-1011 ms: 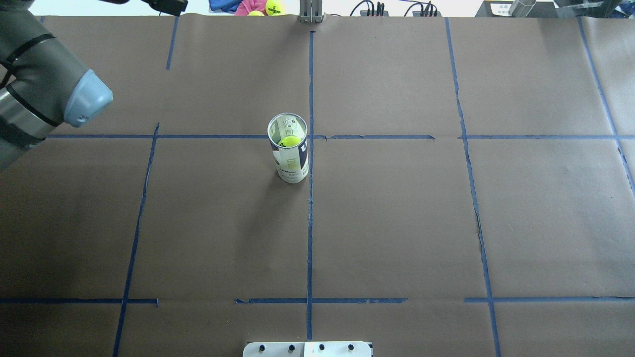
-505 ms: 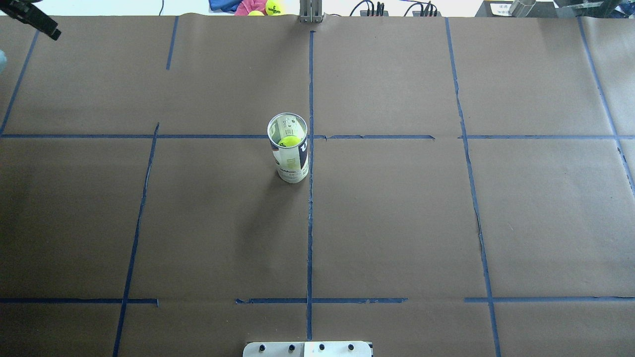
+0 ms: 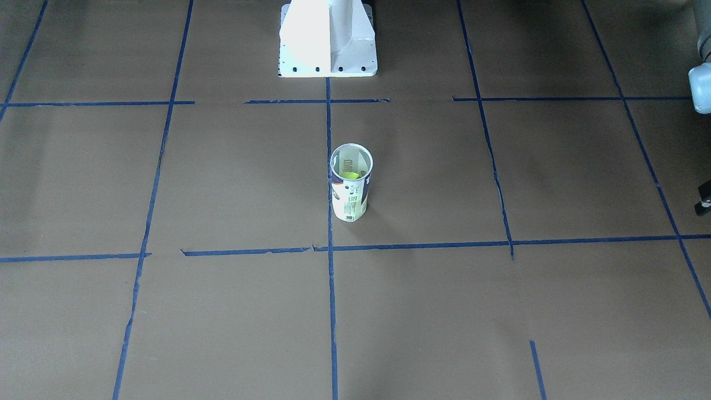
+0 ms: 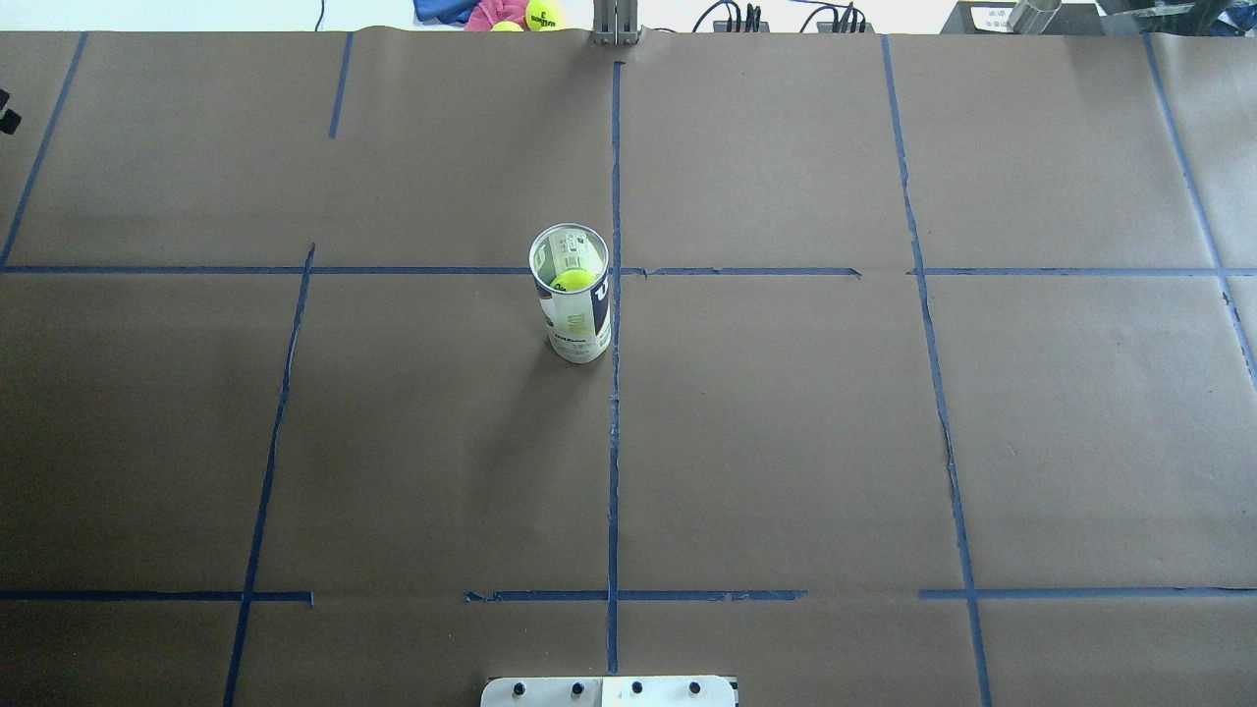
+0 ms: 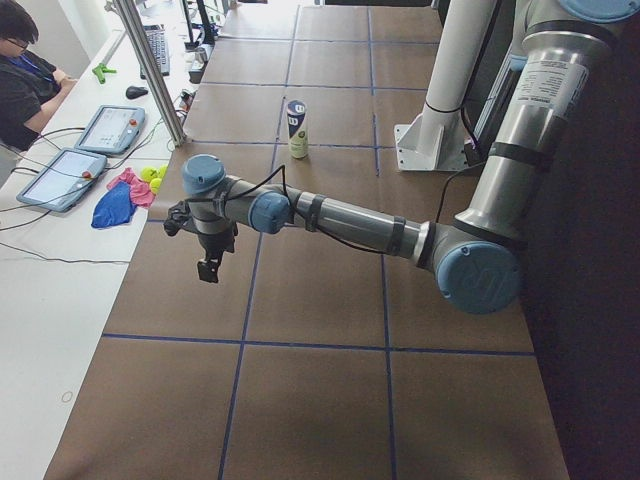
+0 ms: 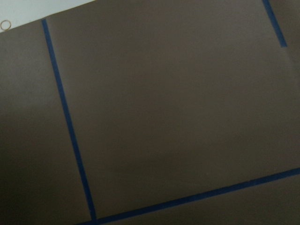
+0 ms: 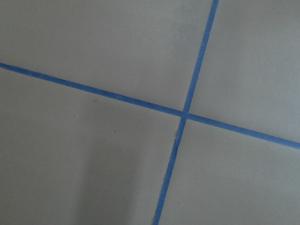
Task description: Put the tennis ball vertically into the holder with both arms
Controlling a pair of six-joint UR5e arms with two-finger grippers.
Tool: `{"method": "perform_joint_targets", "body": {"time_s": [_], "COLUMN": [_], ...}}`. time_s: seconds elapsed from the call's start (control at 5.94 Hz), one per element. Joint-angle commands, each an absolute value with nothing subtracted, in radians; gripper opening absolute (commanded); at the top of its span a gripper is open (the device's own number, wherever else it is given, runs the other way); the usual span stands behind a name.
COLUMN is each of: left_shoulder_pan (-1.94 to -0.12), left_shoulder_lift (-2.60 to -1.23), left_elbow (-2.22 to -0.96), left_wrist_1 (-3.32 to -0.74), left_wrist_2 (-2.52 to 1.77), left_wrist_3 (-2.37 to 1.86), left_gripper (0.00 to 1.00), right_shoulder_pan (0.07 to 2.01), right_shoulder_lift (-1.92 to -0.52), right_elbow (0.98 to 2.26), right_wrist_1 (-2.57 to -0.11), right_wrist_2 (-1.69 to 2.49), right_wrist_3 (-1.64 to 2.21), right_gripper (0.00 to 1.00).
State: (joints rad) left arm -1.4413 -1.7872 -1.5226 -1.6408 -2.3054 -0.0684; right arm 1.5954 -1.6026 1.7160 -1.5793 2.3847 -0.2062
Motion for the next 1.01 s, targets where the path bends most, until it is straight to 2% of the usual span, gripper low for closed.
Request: {"method": "perform_joint_targets", "body": {"time_s": [0.0,0.84], "left_shoulder_pan": [-1.509,-1.52], "left_shoulder_lift": [-1.641,-1.554], "left_elbow": [-1.548,-1.583], "left_wrist_1": [-1.626,-1.597], "left_wrist_2": [-2.347,-2.333], "left_wrist_3": [-0.023,0.069], "left_gripper": [1.0,1.0], "right_shoulder_pan": [1.595,1.594], "right_shoulder_lift": [-1.606,-1.611], "right_elbow": [1.712,1.71], "right_wrist_1": [-1.578,-1.578], "right_wrist_2": [2.385,2.387], "right_wrist_3": [-0.204,-0.206], "right_gripper": [1.0,1.0]}}
